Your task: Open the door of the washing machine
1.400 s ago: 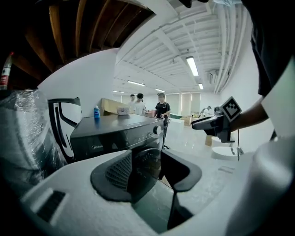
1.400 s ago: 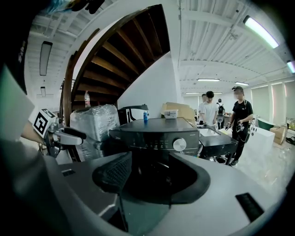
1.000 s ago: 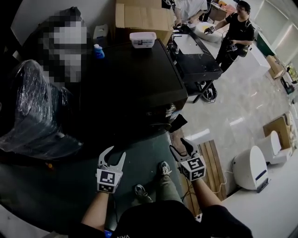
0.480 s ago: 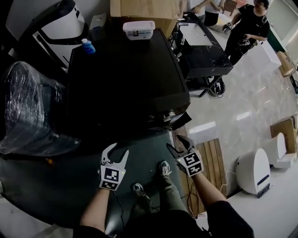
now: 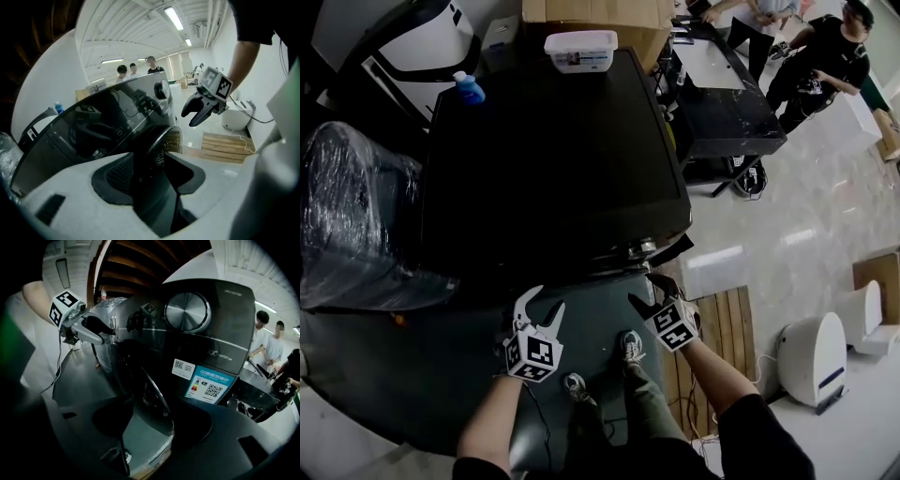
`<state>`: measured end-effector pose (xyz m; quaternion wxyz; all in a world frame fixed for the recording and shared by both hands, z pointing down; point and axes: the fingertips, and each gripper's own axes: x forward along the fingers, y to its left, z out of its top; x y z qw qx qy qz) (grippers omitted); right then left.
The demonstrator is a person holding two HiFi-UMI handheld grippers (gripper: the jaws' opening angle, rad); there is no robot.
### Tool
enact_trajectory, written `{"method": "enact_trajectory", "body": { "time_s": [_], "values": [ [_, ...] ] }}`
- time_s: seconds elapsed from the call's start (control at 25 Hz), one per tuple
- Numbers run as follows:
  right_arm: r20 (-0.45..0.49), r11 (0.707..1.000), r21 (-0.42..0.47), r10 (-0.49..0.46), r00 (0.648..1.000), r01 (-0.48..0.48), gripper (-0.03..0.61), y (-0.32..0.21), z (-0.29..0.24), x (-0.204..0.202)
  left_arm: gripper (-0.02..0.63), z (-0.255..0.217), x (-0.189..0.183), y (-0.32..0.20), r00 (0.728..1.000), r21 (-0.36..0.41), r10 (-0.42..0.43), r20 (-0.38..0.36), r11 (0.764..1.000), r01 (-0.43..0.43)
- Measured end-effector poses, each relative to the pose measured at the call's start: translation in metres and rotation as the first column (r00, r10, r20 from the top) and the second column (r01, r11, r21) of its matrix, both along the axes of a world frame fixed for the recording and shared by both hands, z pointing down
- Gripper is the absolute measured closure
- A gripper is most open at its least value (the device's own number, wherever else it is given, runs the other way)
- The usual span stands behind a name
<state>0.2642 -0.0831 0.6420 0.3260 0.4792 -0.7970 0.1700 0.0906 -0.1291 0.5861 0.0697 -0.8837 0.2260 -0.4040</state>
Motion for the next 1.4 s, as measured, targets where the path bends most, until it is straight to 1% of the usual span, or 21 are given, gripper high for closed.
{"method": "enact_trajectory", "body": {
  "time_s": [0.2, 0.32, 0.52, 0.64, 0.72, 0.88, 0.96, 1.08, 1.2, 1.24, 1.32, 1.4],
  "values": [
    [-0.049, 0.993, -0.005, -0.117, 0.992, 0.117, 0.327, -0.017, 0.024, -0.006, 0.416, 0.015, 0.008, -0.007, 0.996, 0.045, 0.037, 0.086, 0.998, -0.041],
    [-0.078, 0.986, -0.009, -0.165, 0.983, 0.165, 0.327, -0.024, 0.032, -0.005, 0.413, 0.018, 0.012, -0.013, 0.993, 0.064, 0.038, 0.108, 0.997, -0.045],
    [-0.110, 0.970, -0.014, -0.244, 0.963, 0.244, 0.332, -0.031, 0.046, -0.010, 0.413, 0.029, 0.018, -0.017, 0.987, 0.066, 0.054, 0.150, 0.996, -0.065],
    [-0.110, 0.966, -0.019, -0.257, 0.960, 0.257, 0.336, -0.034, 0.052, -0.010, 0.413, 0.034, 0.021, -0.019, 0.985, 0.063, 0.054, 0.163, 0.996, -0.065],
    [-0.107, 0.964, -0.025, -0.265, 0.958, 0.264, 0.350, -0.036, 0.057, -0.010, 0.410, 0.037, 0.022, -0.021, 0.984, 0.061, 0.055, 0.169, 0.996, -0.066],
    [-0.119, 0.955, -0.021, -0.296, 0.948, 0.296, 0.358, -0.035, 0.059, -0.012, 0.410, 0.042, 0.021, -0.025, 0.979, 0.058, 0.071, 0.193, 0.995, -0.083],
    [-0.145, 0.948, -0.021, -0.316, 0.938, 0.317, 0.368, -0.035, 0.061, -0.012, 0.410, 0.043, 0.020, -0.026, 0.974, 0.067, 0.086, 0.211, 0.993, -0.102],
    [-0.214, 0.935, -0.011, -0.347, 0.913, 0.353, 0.381, -0.036, 0.066, -0.012, 0.404, 0.045, 0.019, -0.026, 0.966, 0.091, 0.110, 0.236, 0.987, -0.135],
    [-0.269, 0.925, -0.002, -0.366, 0.891, 0.379, 0.408, -0.037, 0.072, -0.011, 0.396, 0.047, 0.020, -0.025, 0.958, 0.092, 0.122, 0.261, 0.984, -0.150],
    [-0.272, 0.923, -0.003, -0.372, 0.887, 0.386, 0.427, -0.037, 0.072, -0.010, 0.397, 0.047, 0.020, -0.025, 0.955, 0.093, 0.123, 0.271, 0.984, -0.153],
    [-0.257, 0.918, -0.006, -0.384, 0.887, 0.396, 0.435, -0.039, 0.070, -0.008, 0.400, 0.047, 0.021, -0.027, 0.949, 0.102, 0.122, 0.291, 0.982, -0.158],
    [-0.239, 0.921, -0.006, -0.381, 0.893, 0.391, 0.439, -0.039, 0.070, -0.009, 0.426, 0.047, 0.020, -0.028, 0.947, 0.106, 0.117, 0.301, 0.982, -0.155]
  ]
}}
